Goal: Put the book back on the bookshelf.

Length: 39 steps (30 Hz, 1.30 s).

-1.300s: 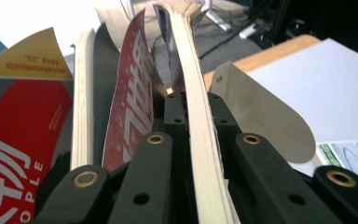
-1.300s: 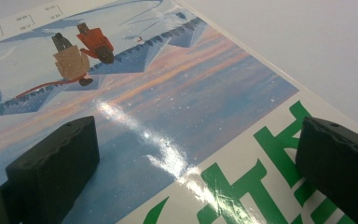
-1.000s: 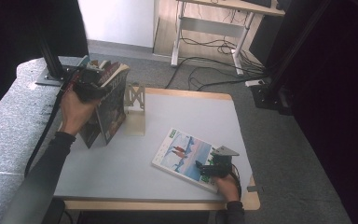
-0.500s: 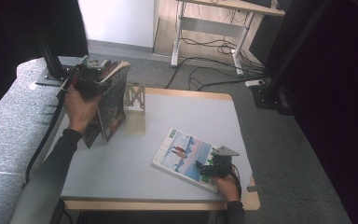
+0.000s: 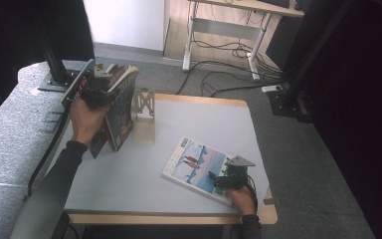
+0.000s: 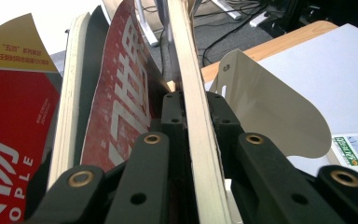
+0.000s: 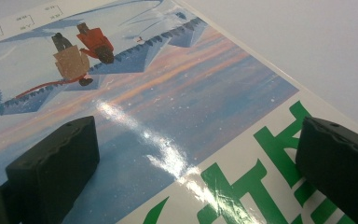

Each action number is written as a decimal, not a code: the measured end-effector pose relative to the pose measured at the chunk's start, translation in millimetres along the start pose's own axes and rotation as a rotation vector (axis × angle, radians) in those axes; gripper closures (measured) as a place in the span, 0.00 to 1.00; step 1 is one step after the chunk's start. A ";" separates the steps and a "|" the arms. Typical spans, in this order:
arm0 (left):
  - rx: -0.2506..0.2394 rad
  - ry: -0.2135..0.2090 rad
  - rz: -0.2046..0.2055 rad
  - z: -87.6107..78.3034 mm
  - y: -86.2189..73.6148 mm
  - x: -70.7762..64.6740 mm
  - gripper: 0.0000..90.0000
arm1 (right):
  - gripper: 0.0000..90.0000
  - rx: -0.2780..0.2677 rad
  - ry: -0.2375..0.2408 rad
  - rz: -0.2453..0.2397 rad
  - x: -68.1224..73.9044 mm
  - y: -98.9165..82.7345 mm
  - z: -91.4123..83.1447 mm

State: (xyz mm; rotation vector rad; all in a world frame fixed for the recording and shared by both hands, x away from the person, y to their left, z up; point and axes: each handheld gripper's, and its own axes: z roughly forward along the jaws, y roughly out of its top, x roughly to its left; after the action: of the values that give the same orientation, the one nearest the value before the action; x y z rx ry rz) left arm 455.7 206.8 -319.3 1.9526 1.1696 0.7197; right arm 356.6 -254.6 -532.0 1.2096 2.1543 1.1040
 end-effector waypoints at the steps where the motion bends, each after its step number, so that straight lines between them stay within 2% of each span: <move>1: 0.003 -0.002 0.003 -0.3 -0.9 -0.6 0.85 | 0.00 0.000 0.000 0.000 0.0 0.0 0.0; 6: 0.017 -0.006 0.041 -2.5 -8.3 -5.3 0.76 | 0.00 0.000 0.000 0.000 0.0 0.0 0.0; 14: -0.026 -0.026 0.059 -18.4 -22.1 -9.2 0.69 | 0.00 0.000 0.000 0.000 0.0 0.0 0.0; 17: -0.049 -0.045 0.048 -26.0 -26.4 -9.2 0.66 | 0.00 0.001 0.000 0.000 0.0 0.0 0.0; 24: -0.078 -0.058 0.024 -40.3 -39.1 -2.0 0.61 | 0.00 0.003 0.001 0.001 0.0 0.1 -0.2; 30: -0.087 -0.066 -0.005 -44.8 -50.9 2.3 0.54 | 0.00 0.003 0.001 -0.001 0.0 0.1 -0.2; 39: -0.114 -0.074 -0.033 -52.6 -63.7 1.4 0.46 | 0.00 0.003 0.000 -0.001 0.0 0.0 -0.1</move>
State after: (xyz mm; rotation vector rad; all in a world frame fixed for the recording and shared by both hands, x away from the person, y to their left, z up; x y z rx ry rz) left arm 385.2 244.0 -341.0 1.8457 1.0900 0.6765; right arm 356.5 -254.6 -531.9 1.2096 2.1568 1.1010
